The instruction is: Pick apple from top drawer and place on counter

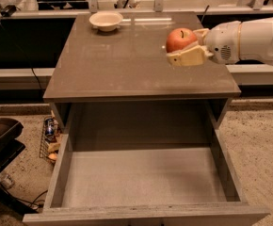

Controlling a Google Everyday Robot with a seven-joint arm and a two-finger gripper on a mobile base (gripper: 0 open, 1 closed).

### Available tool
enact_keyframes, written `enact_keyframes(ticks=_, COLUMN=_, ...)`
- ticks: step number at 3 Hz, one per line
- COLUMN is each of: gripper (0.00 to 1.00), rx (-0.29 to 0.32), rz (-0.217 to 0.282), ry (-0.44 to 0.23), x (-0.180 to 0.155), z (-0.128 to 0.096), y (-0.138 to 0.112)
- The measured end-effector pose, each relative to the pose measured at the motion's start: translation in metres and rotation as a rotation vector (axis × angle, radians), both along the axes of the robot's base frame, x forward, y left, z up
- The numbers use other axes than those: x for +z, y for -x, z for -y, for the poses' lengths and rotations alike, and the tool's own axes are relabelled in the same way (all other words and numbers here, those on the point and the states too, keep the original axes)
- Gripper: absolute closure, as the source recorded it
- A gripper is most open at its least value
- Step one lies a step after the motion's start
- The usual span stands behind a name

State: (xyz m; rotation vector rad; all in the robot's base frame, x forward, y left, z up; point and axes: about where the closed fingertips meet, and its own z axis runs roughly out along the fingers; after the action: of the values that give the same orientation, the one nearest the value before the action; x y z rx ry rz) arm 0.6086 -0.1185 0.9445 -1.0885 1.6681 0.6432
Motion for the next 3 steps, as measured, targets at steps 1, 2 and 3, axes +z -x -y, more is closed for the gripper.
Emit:
enact_keyframes(ticks=1, gripper=1.00, rx=0.000, rz=0.000, ry=0.000, x=0.000, z=0.000, y=0.000)
enact_keyframes(ticks=2, gripper=1.00, rx=-0.039, rz=-0.025, ry=-0.025, x=-0.001, z=0.002, y=-0.020)
enact_keyframes(ticks=3, gripper=1.00, rx=-0.144, rz=-0.073, ry=-0.039, x=-0.011, z=0.018, y=-0.074)
